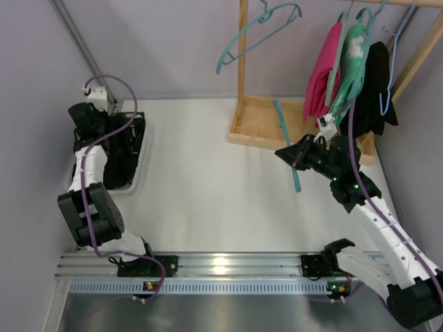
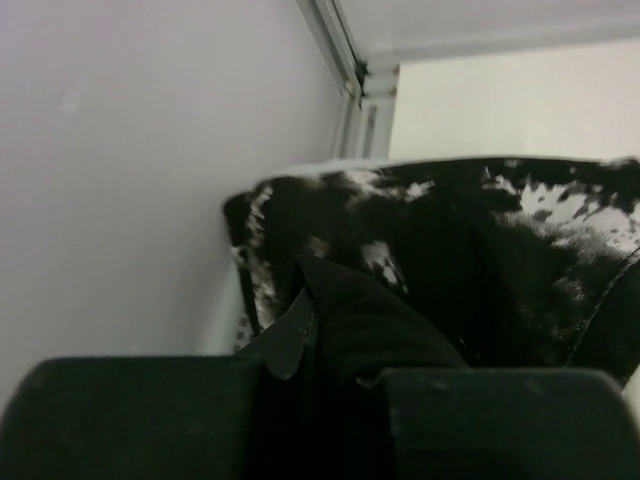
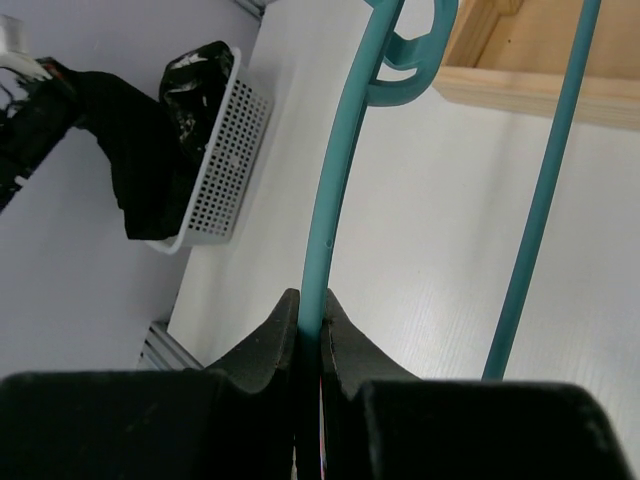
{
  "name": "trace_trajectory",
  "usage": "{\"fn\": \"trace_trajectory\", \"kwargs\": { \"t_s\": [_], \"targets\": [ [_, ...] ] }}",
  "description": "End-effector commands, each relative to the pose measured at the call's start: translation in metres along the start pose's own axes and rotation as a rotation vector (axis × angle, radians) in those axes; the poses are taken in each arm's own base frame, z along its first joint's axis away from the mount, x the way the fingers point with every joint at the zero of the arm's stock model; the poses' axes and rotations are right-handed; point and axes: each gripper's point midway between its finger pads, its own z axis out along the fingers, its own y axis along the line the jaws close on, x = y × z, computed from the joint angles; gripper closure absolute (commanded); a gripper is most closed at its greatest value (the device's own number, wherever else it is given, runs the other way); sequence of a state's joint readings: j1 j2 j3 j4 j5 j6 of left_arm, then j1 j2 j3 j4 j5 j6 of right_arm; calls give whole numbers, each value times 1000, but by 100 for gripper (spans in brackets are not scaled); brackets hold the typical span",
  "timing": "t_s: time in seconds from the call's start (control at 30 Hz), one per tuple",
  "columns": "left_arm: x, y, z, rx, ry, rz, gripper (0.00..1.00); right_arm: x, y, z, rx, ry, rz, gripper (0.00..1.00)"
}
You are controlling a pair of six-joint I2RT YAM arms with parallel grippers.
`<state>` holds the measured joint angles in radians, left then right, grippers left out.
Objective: Remove the trousers from the hanger
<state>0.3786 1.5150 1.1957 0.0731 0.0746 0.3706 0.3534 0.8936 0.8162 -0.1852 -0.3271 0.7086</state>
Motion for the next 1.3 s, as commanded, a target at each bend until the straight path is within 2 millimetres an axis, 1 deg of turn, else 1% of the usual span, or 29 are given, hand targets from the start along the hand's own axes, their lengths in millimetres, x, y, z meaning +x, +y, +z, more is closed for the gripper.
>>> {"fn": "trace_trajectory", "kwargs": {
  "t_s": [0.0, 0.07, 0.1, 0.13, 0.17, 0.27, 0.3, 0.33, 0.37, 0.4, 0.43, 0.47, 0.5, 0.57, 0.63, 0.67, 0.73, 0.77, 0.83, 0.87, 0.9, 0.97, 1.0, 1.03, 1.1, 1.13, 1.17, 1.23, 1.27],
  "targets": [
    [8, 1, 13, -41, 41, -63, 89, -35, 50, -24, -124, -99, -109, 100],
    [18, -4, 13, -28, 79, -75, 78, -41, 59, -34, -141, -123, -108, 100],
    [21, -5, 9, -23, 94, -91, 65, -45, 64, -39, -149, -139, -108, 100],
    [18, -7, 7, -16, 85, -102, 59, -48, 67, -42, -150, -146, -101, 100],
    [22, -11, 1, 1, 107, -110, 56, -50, 71, -47, -160, -157, -103, 100],
    [0, -14, -17, 35, 72, -141, 41, -56, 79, -54, -175, -180, -100, 100],
    [-16, -14, -28, 55, 36, -151, 34, -60, 82, -56, -178, -191, -92, 100],
    [-21, -15, -35, 67, 35, -155, 23, -61, 83, -56, -184, -192, -89, 100],
    [-37, -12, -41, 71, 2, -155, 13, -62, 86, -56, -190, -196, -85, 100],
    [-56, -9, -55, 76, -46, -167, 8, -67, 90, -59, -202, -209, -82, 100],
    [-67, -9, -62, 86, -71, -169, 6, -69, 91, -58, -203, -216, -77, 100],
    [-88, -5, -73, 88, -122, -170, 5, -71, 93, -58, -207, -221, -71, 100],
    [-101, -6, -82, 102, -155, -180, 5, -76, 96, -60, -209, -236, -69, 100],
    [-140, -11, -113, 174, -256, -192, 5, -82, 101, -58, -219, -248, -46, 100],
    [-163, -20, -136, 248, -321, -196, 6, -88, 103, -55, -222, -260, -14, 100],
    [-181, -29, -158, 307, -374, -188, 6, -89, 104, -53, -228, -261, -5, 100],
    [-197, -37, -179, 344, -425, -173, 7, -95, 104, -48, -219, -272, 38, 100],
    [-209, -47, -199, 377, -471, -157, 7, -96, 104, -46, -218, -274, 55, 100],
    [-220, -61, -218, 435, -510, -155, 7, -106, 104, -44, -199, -302, 95, 100],
    [-227, -74, -232, 502, -532, -168, 8, -112, 105, -44, -192, -318, 108, 100],
    [-232, -80, -246, 537, -558, -169, 9, -124, 108, -47, -180, -358, 134, 100],
    [-238, -95, -263, 617, -580, -180, 11, -135, 108, -42, -158, -378, 158, 100],
    [-241, -106, -276, 688, -576, -228, 14, -148, 116, -46, -165, -413, 167, 100],
    [-241, -113, -281, 724, -572, -243, 16, -152, 113, -40, -143, -415, 182, 100],
    [-245, -132, -292, 811, -564, -278, 17, -162, 121, -38, -149, -441, 193, 100],
    [-247, -146, -300, 856, -566, -283, 17, -165, 123, -31, -157, -447, 189, 100],
    [-247, -150, -299, 863, -563, -283, 17, -167, 125, -28, -164, -449, 190, 100],
    [-246, -174, -304, 918, -546, -265, 17, -177, 133, -23, -182, -467, 184, 100],
    [-244, -180, -302, 925, -540, -242, 17, -185, 144, -26, -205, -484, 176, 100]
  ]
}}
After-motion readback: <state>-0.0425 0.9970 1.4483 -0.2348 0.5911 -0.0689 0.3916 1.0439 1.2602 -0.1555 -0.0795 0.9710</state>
